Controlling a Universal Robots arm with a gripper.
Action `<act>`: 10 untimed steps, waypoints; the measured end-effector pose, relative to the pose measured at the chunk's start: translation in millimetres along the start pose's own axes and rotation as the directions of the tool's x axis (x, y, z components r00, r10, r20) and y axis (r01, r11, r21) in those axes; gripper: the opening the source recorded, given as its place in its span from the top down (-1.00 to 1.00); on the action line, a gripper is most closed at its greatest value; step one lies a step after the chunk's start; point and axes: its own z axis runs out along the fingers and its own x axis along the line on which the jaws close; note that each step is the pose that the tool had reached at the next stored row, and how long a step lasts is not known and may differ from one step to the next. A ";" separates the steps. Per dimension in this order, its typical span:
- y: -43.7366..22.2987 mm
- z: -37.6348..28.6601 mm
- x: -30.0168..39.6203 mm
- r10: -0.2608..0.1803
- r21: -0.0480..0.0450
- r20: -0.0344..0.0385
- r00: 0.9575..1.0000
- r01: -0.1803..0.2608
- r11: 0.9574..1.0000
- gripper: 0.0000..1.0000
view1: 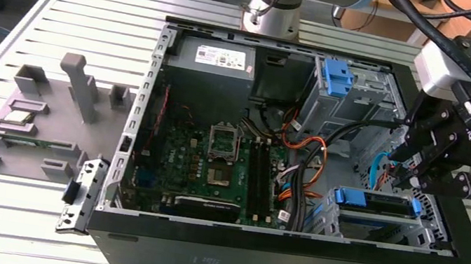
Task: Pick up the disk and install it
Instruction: 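Insert the first disk wire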
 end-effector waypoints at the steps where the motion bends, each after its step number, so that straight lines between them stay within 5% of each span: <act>1: 0.0 0.1 -0.3 0.000 0.000 0.000 1.000 0.000 1.000 0.16; 10: 0.0 1.3 -3.8 0.000 0.000 0.000 1.000 0.000 1.000 0.16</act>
